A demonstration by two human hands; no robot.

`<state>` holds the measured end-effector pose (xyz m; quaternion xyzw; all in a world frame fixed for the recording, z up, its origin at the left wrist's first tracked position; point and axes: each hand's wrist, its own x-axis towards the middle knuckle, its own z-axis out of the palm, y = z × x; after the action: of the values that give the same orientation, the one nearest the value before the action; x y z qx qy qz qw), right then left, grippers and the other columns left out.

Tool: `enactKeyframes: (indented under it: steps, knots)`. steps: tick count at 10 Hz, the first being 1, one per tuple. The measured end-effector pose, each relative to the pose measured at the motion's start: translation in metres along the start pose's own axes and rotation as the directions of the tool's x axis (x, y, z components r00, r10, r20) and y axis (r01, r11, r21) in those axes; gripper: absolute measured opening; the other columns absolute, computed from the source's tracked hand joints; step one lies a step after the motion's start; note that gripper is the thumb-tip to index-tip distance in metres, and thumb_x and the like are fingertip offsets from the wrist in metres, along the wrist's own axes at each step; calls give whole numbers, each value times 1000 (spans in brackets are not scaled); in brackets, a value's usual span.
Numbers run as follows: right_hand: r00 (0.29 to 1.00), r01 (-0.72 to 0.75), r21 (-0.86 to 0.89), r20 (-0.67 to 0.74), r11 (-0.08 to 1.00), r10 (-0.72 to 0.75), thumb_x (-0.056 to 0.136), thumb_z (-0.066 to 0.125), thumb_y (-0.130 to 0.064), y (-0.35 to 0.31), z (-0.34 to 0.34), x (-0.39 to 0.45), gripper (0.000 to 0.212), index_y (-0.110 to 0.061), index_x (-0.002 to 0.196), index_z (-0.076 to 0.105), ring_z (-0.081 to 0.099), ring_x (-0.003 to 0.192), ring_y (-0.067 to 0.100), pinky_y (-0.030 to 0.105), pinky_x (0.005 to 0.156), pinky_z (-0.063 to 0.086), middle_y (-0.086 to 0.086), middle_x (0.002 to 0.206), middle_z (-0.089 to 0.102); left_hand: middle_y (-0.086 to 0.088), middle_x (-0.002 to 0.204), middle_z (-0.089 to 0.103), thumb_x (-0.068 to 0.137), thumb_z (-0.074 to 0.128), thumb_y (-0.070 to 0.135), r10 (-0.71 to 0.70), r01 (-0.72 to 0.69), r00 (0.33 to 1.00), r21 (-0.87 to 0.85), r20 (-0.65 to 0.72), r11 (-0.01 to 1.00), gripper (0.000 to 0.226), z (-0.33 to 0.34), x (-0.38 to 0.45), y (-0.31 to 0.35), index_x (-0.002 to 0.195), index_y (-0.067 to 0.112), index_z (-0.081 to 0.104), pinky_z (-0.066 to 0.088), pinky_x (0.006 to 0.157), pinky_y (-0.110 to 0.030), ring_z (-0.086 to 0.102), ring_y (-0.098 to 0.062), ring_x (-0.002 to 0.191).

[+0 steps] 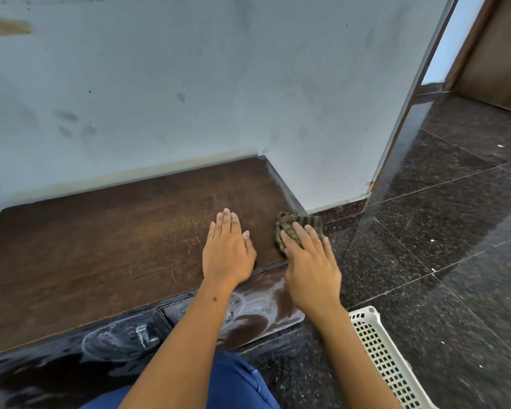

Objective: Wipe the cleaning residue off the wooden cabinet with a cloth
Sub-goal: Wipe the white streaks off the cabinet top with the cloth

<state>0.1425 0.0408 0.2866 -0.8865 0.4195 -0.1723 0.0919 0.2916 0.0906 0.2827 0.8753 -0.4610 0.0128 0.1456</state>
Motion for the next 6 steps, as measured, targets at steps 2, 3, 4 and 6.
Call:
enactKeyframes:
  steps: [2,3,4,6]
  knots:
    - [995,-47,-26,92,999,49,98,37,-19,18,-3,63,51,-27,148,29,6,147,19,42,120,5,-1,159,14,-11,158,9,100,20,31,-5,5,1000,-1,-16,1000,56,2,4,4,148,5,15,2,118,-31,5,-21,146]
    - [980,-9,-13,199,1000,12,100,34,-19,12,-4,96,50,-26,149,26,5,147,20,41,120,6,-1,160,10,-11,158,9,100,20,31,-11,11,1000,-11,0,1000,56,1,2,3,148,5,15,2,118,-32,5,-21,146]
    - [987,-6,-13,163,1000,9,100,35,-19,13,-5,80,50,-27,149,27,6,147,19,40,120,6,-1,159,13,-11,158,8,100,20,31,-6,7,1000,-14,5,1000,55,-1,-1,1,148,5,15,2,118,-32,4,-21,146]
    - [997,-75,-2,3,997,75,97,39,-18,20,-4,18,52,-33,146,30,6,147,15,38,119,1,-7,158,16,-11,158,6,99,20,31,-8,8,1000,-15,-6,1000,56,-2,3,4,149,5,13,2,119,-32,3,-21,146]
